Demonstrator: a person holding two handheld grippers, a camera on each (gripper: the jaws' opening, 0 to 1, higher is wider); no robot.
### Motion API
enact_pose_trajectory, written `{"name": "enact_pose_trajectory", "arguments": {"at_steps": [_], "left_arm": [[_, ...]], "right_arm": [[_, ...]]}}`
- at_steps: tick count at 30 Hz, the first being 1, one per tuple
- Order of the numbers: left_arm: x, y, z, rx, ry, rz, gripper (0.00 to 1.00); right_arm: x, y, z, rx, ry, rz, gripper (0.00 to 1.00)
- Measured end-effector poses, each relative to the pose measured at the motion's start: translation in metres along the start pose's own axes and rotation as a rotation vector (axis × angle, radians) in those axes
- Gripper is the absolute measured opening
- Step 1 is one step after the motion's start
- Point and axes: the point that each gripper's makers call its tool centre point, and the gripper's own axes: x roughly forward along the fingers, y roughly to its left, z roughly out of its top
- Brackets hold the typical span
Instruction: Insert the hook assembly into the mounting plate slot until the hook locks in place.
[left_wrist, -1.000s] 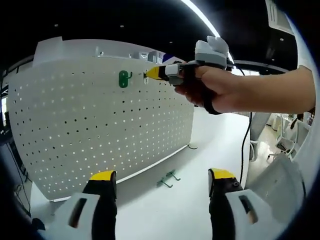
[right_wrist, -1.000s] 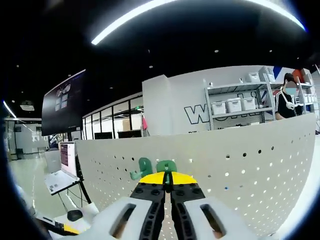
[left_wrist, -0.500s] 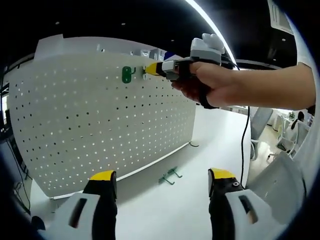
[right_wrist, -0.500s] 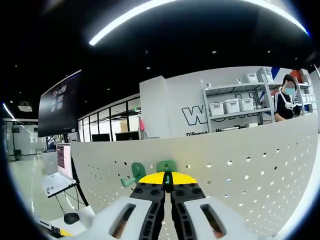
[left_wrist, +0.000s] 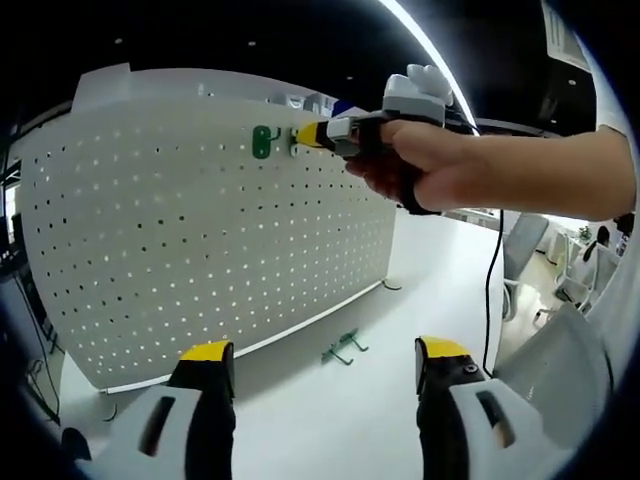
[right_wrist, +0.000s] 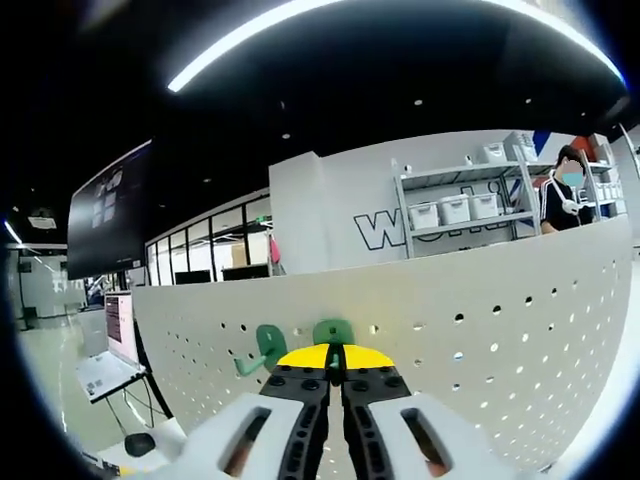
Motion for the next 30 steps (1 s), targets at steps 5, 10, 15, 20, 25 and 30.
{"name": "enact_pose_trajectory", "arguments": {"at_steps": [5, 10, 15, 20, 25, 30], "left_arm": [[-0.001, -0.001, -0.002, -0.003, 0.003, -0.004, 0.75], [-0.004, -0.001, 0.000, -0.004, 0.000, -0.010, 0.75], [-0.009, 0.004, 0.002, -0.013, -0.005, 0.009, 0.75], [-0.013, 0.008, 0.002, -0.021, -0.008, 0.026, 0.74], [-0.015, 0.009, 0.002, -0.030, -0.016, 0.034, 0.74], [-0.013, 0.007, 0.001, -0.031, -0.016, 0.030, 0.74]], "right_arm": [[0.002, 0.000, 0.000, -0.017, -0.001, -0.050, 0.00], [0.003, 0.000, -0.001, -0.040, -0.014, -0.104, 0.01], [0.004, -0.001, -0.003, -0.060, -0.019, -0.161, 0.01], [0.003, -0.001, -0.004, -0.075, -0.024, -0.195, 0.01], [0.003, -0.001, -0.004, -0.079, -0.025, -0.202, 0.01], [0.004, -0.002, -0.004, -0.077, -0.022, -0.197, 0.02]]}}
